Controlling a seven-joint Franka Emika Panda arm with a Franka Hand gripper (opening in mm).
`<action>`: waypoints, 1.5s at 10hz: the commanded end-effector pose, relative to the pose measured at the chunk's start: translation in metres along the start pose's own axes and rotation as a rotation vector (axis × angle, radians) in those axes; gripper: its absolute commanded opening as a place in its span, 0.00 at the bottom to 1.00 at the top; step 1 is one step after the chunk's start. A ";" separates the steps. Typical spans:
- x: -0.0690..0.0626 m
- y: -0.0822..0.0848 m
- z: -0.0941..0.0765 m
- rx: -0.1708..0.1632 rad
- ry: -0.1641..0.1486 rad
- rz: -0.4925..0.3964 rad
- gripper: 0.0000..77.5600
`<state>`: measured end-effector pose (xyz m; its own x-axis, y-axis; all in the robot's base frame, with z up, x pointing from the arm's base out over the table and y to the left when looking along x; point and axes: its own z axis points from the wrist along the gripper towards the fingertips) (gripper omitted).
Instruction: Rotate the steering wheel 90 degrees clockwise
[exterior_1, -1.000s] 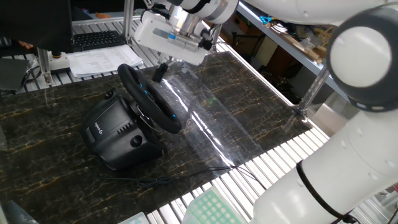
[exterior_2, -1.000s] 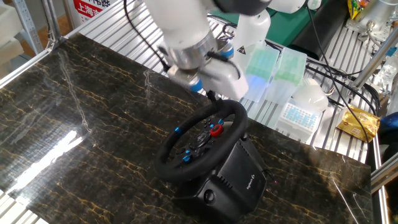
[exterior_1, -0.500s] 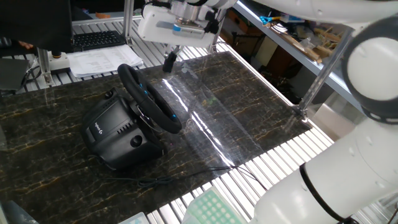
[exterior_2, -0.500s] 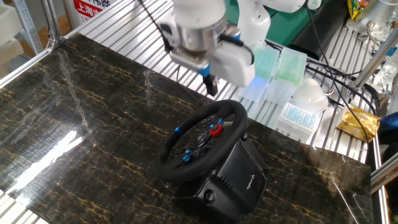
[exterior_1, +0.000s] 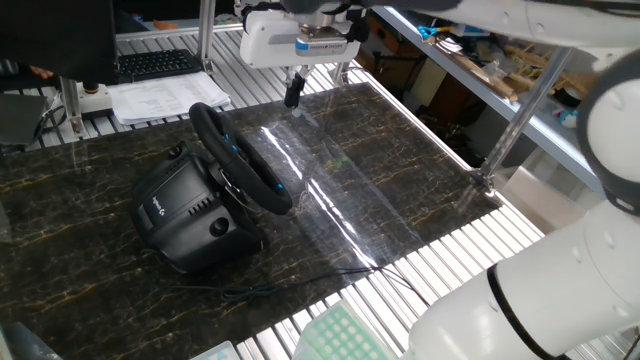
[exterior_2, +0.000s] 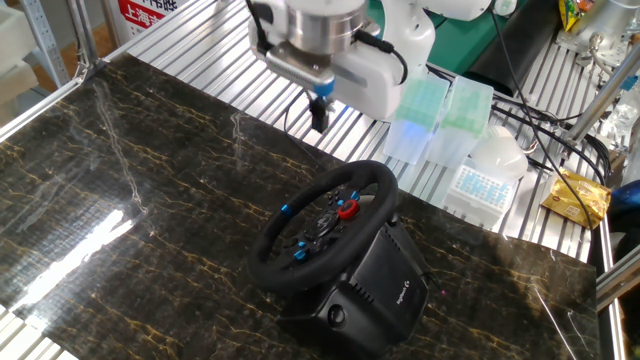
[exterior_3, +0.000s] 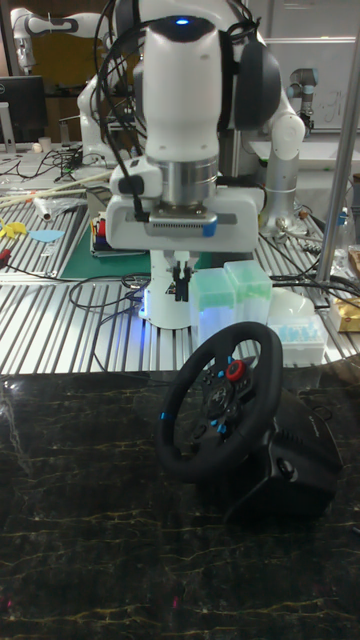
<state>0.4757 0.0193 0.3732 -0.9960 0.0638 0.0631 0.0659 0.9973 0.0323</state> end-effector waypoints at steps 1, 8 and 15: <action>0.001 -0.004 -0.006 0.065 -0.032 -0.002 0.00; -0.003 -0.009 -0.001 0.031 0.059 -0.042 0.00; -0.002 -0.010 -0.003 0.045 0.040 -0.047 0.00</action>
<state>0.4774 0.0100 0.3731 -0.9924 0.0139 0.1226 0.0184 0.9992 0.0359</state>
